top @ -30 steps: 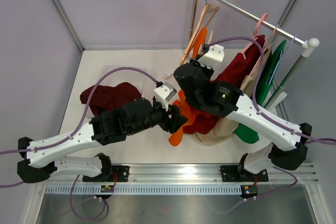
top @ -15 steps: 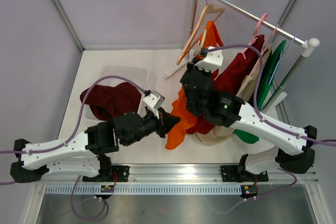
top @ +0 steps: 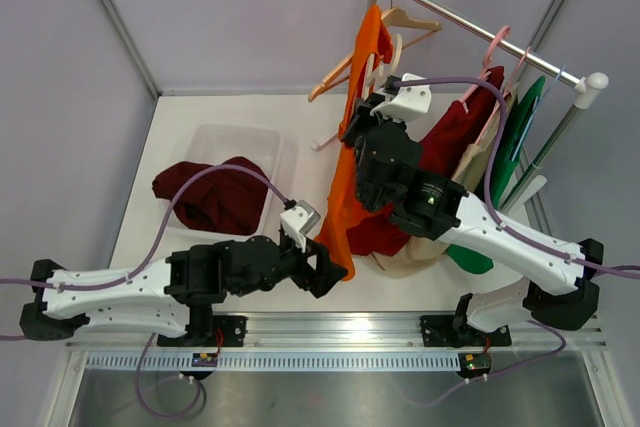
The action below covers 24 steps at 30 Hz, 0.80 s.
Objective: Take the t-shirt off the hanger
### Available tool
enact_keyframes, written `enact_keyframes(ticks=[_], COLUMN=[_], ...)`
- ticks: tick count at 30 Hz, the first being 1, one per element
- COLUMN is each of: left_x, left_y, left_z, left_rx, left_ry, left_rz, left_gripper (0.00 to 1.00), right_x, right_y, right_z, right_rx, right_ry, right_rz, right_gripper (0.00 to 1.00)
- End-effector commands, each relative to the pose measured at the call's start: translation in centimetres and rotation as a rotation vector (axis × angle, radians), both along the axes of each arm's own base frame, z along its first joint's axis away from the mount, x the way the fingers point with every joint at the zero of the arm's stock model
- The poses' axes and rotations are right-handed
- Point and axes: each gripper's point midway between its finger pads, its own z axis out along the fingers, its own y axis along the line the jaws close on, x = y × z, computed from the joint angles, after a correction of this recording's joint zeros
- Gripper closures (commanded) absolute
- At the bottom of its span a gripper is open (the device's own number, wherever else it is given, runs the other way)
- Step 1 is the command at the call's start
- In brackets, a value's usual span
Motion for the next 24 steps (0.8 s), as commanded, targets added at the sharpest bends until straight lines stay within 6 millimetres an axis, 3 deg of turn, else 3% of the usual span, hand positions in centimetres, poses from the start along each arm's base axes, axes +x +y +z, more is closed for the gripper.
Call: enact_keyframes(ticks=[1,5,10,17,21,22,24], left_x=[-0.5,-0.5,0.4,2.7,4.3,4.5,4.0], left_y=[-0.4,-1.2,-0.8,1.9,2.3,1.7,0.5], left_z=[0.8,1.1,2.4,4.1,4.4,3.6,3.9], left_rx=[0.025,0.034,0.005,0.001,0.061,0.101,0.104], left_ry=[0.007,0.001,-0.031,-0.124,-0.206,-0.214,-0.211], left_rz=[-0.033,-0.040,0.007,0.142,0.210,0.207,0.162], left_gripper=[0.18,0.14,0.10,0.09,0.09,0.10,0.15], right_x=[-0.9,-1.0,-1.1,-1.6,-1.8,-1.8,-1.8], right_y=[-1.9,-1.8,-1.5,-1.6,-1.3,-1.3,-1.0], right_z=[4.5,4.6,3.4,1.0,0.6,0.5,0.5], right_rx=[0.187,0.200,0.172,0.152,0.169,0.172,0.171], right_ry=[-0.074,-0.076,-0.048,-0.007,0.000,0.000,0.001], right_rz=[-0.024,-0.017,-0.007,0.013,0.033,0.035,0.047], right_gripper=[1.00,1.00,1.00,1.00,1.00,1.00,1.00])
